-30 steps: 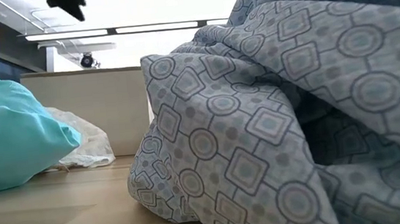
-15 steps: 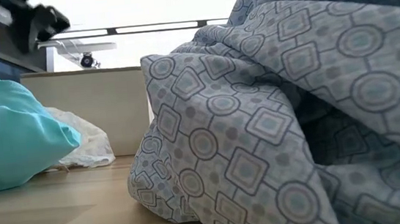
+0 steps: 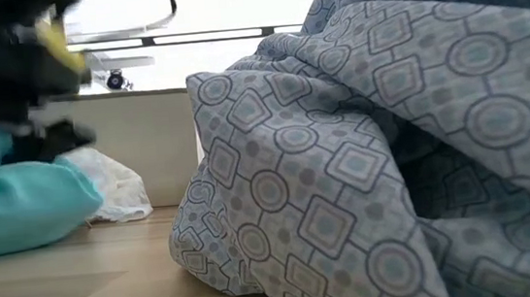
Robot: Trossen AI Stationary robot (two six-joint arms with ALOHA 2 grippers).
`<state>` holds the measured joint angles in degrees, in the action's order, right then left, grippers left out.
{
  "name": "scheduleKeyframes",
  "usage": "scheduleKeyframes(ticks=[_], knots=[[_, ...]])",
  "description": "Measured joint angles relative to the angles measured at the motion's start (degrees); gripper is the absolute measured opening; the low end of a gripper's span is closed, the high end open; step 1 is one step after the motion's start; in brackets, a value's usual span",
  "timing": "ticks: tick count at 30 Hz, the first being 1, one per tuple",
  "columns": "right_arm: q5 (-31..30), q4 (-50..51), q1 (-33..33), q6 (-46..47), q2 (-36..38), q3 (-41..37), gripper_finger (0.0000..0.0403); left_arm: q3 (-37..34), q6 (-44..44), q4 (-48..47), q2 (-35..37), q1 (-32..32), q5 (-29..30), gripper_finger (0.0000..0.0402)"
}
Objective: Sort clothes
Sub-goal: Put the light blue shorts into the right laundry organizer
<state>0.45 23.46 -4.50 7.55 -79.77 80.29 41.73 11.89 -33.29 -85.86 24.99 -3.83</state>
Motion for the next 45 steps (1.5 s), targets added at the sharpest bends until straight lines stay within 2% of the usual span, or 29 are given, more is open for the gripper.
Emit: scheduleKeyframes(ticks=[3, 5, 7, 10, 12, 17, 22, 26, 31, 34, 39, 42, 45], knots=[[0.00, 0.50, 0.01, 0.20, 0.00, 0.00, 0.0181, 0.36, 4.13, 0.41, -4.59, -0.33, -2.73, 0.0231], [0.00, 0.42, 0.01, 0.35, 0.00, 0.00, 0.0181, 0.56, 5.59, 1.19, -5.99, -0.28, -3.23, 0.0203], [0.00, 0.33, 0.01, 0.11, 0.00, 0.00, 0.0181, 0.57, 6.69, 2.35, -6.41, -0.29, -3.95, 0.0153], [0.00, 0.44, -0.13, -0.01, 0.36, -0.02, 0.0181, 0.22, 9.57, 3.86, -5.58, -1.46, -5.76, 0.0047], [0.02, 0.80, -0.36, 0.05, 1.48, -0.02, 0.0181, 0.24, 11.94, 4.58, -4.13, -2.52, -6.38, 0.0018], [0.00, 3.88, -0.75, 0.29, 5.89, -0.04, 0.0181, 4.68, 13.99, -1.12, 2.37, -4.57, -1.73, 0.0004], [-0.72, 8.32, -0.75, 0.98, 10.39, -0.02, 0.0181, 15.64, 14.06, -12.01, 9.25, -6.39, 8.80, 0.0001], [-0.87, 11.79, -0.75, 4.14, 11.75, -0.02, 0.0181, 24.20, 9.98, -12.97, 12.47, -8.59, 18.44, 0.0001], [0.09, 11.84, -0.71, 9.31, 10.79, -2.49, 0.0185, 33.54, 1.27, -12.18, 12.67, -12.57, 26.42, 0.0001], [2.25, 10.69, -0.71, 11.68, 9.12, -4.80, 0.0207, 36.86, -4.39, -8.35, 12.70, -15.23, 28.50, 0.0000], [5.87, 1.10, -0.26, 8.41, 4.30, -6.23, 0.0278, 38.82, -11.08, 0.88, 12.70, -18.84, 28.76, 0.0000], [5.50, -8.02, 0.25, 3.88, 0.83, -6.23, 0.0311, 38.82, -14.09, 5.00, 12.65, -20.42, 27.90, 0.0000], [3.38, -15.97, 0.44, 4.20, -1.95, -6.23, 0.0319, 38.82, -15.57, 7.86, 12.45, -21.53, 26.52, 0.0000]])
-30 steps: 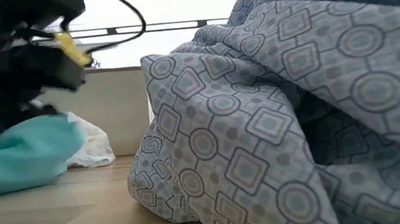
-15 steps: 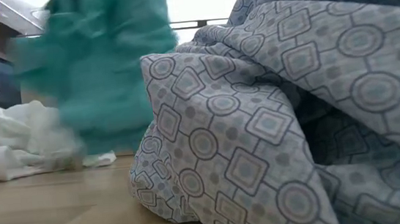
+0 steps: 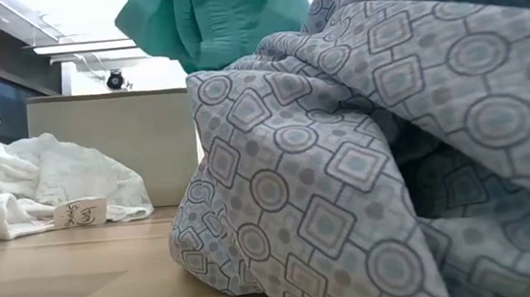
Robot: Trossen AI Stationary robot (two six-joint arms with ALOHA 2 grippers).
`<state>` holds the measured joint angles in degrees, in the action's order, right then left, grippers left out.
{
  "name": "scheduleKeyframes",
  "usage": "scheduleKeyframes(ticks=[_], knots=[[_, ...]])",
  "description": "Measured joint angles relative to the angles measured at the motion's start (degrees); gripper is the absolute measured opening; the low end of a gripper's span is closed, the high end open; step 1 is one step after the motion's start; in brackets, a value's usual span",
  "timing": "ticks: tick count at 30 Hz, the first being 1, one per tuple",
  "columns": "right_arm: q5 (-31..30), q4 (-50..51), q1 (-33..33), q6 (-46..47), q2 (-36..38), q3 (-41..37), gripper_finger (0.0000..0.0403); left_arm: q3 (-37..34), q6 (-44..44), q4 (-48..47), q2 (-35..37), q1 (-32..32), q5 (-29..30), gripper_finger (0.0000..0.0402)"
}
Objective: Sort clothes
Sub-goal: Put the light blue shorts into the right laundry organizer
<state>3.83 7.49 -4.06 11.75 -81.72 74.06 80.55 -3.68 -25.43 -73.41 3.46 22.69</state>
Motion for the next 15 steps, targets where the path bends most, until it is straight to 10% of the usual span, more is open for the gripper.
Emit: scheduleKeyframes(ticks=[6, 15], knots=[[-0.10, -12.25, -0.01, 3.81, -4.03, 0.00, 0.0265, 0.00, -1.57, 4.72, -0.18, -0.85, -0.10, 0.0000], [-2.27, -8.65, -0.25, 2.10, -2.58, 2.86, 0.0020, 0.00, -2.56, 7.71, -0.01, -0.76, -2.70, 0.0014]])
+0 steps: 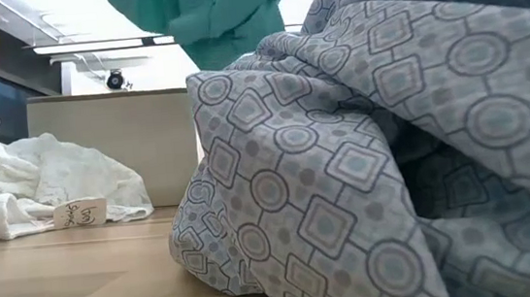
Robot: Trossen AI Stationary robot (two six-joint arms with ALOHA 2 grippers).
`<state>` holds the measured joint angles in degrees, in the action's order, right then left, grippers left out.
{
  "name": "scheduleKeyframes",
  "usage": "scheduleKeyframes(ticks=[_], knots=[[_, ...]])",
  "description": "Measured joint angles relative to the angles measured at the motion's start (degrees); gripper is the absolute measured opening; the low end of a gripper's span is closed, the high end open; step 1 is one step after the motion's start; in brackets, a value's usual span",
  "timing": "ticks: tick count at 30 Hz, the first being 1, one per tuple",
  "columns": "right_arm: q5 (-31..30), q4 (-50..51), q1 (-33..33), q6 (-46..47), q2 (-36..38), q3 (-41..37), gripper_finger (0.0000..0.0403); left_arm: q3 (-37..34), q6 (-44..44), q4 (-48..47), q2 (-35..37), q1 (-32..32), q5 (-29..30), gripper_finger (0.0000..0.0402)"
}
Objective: Sort clothes
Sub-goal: Put the light blue shorts into the right laundry organizer
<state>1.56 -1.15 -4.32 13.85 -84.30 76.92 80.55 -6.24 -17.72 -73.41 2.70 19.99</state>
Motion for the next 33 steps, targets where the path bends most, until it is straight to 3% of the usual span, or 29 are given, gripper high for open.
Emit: scheduleKeyframes(ticks=[5, 11, 17, 21, 25, 30, 33], knots=[[-14.36, 21.01, -2.02, -4.87, 5.49, 9.68, 0.0026, 0.07, 0.15, -0.19, 0.42, 0.12, 0.17, 0.0071], [-30.04, 50.12, -9.74, -11.24, 7.22, 27.59, 0.0012, 0.06, 4.51, -0.82, 0.18, 0.13, 0.17, 0.0124], [-33.45, 66.36, -24.34, -19.73, 7.28, 35.09, 0.0009, 0.07, 5.06, -0.92, 0.12, 0.13, 0.19, 0.0133], [-32.63, 68.62, -33.98, -22.49, 6.63, 30.36, 0.0009, 0.06, 6.62, -0.92, 0.12, 0.13, 0.19, 0.0133], [-27.39, 62.62, -40.68, -21.24, 5.09, 19.11, 0.0013, 0.04, 7.70, -0.96, 0.12, 0.13, 0.22, 0.0133], [-24.83, 51.84, -43.08, -16.58, 1.28, 1.27, 0.0023, 0.04, 8.64, -0.94, 0.12, 0.37, 0.26, 0.0133], [-22.00, 48.51, -43.06, -14.78, -1.54, -5.90, 0.0052, 0.04, 9.70, -0.96, 0.12, 0.72, 0.11, 0.0133]])
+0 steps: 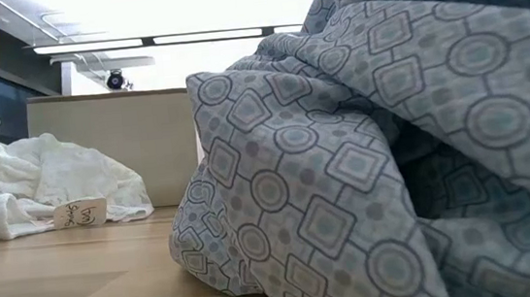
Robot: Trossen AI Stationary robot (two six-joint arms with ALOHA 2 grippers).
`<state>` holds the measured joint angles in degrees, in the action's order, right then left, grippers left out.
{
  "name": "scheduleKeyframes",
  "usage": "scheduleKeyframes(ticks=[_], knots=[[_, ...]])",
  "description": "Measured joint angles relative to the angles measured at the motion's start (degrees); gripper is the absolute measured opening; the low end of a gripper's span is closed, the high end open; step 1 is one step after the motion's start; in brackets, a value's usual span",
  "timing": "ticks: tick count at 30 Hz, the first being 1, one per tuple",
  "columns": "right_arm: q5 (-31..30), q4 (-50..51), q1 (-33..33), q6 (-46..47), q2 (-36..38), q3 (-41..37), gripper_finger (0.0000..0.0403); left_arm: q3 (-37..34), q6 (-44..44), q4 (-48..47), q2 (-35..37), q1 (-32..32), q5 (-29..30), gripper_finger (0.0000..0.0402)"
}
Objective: Sort clothes
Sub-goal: Put the light blue shorts into the right laundry organizer
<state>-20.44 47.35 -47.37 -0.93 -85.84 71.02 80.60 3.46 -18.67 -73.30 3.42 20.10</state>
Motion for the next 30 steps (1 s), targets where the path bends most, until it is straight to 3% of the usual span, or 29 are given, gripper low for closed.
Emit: scheduleKeyframes(ticks=[7, 13, 17, 21, 25, 30], knots=[[12.23, 1.88, 0.00, 3.45, -3.45, -3.93, 0.0175, -0.04, 0.99, -1.93, 0.00, 1.46, -0.20, 0.0133], [12.63, 20.60, 0.02, 3.52, -3.28, 7.71, 0.0235, -0.04, 2.10, -2.52, -0.02, 2.01, -0.22, 0.0133], [12.55, 28.55, -0.01, 3.42, -3.13, 16.85, 0.0236, -0.04, 2.45, -2.52, -0.02, 2.00, -0.22, 0.0133], [13.78, 15.58, -0.74, 3.54, -2.66, 18.95, 0.0221, -0.04, 2.45, -2.50, -0.03, 1.99, -0.22, 0.0133], [18.85, -0.02, -2.88, 7.47, -3.95, 14.10, 0.0183, -0.04, 2.98, -2.50, -0.04, 1.99, -0.20, 0.0133], [21.86, -7.11, -4.90, 12.99, -8.59, 4.37, 0.0125, -0.04, 5.83, -2.74, -0.03, 2.00, -0.21, 0.0133]])
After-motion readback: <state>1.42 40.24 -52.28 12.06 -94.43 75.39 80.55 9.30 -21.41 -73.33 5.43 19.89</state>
